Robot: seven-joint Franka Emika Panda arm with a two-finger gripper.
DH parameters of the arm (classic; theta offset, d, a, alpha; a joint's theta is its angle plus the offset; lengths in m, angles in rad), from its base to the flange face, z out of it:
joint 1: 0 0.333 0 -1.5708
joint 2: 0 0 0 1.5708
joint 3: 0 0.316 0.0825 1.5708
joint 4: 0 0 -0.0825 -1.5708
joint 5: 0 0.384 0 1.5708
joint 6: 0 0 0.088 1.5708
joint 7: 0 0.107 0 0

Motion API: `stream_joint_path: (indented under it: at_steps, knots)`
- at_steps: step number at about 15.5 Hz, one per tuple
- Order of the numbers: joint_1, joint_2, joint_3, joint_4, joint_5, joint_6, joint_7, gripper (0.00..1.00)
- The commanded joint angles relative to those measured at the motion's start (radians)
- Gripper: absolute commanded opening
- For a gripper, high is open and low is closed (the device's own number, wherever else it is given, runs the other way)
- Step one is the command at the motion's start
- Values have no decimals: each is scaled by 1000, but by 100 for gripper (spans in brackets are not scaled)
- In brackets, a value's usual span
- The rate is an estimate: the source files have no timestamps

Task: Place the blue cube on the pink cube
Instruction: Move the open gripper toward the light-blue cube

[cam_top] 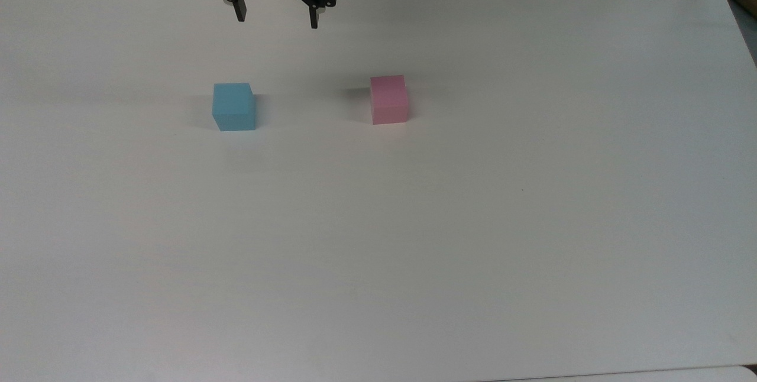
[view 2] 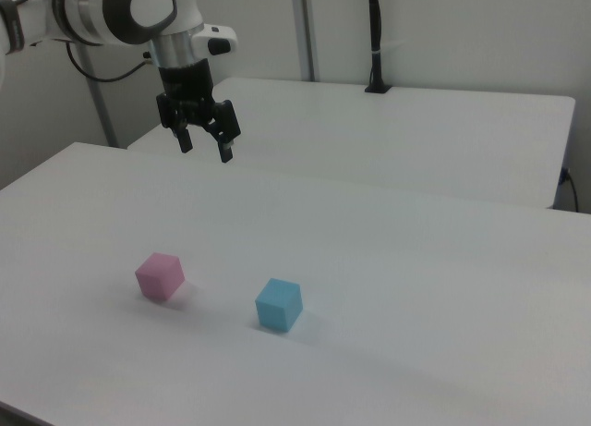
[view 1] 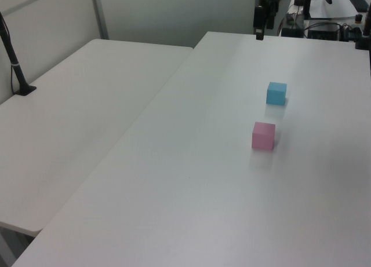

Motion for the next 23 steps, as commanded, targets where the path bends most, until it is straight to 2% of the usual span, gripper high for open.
stream_joint_path:
  at_steps: [1,18,21,23]
  knots:
    - [-11,-18,-2,-22,10,19,3,100]
    - [-13,-18,-4,-21,10,19,3,100]
    - [-28,-21,-4,-22,8,17,-3,100]
    - [-65,-29,-5,-22,8,11,-69,100]
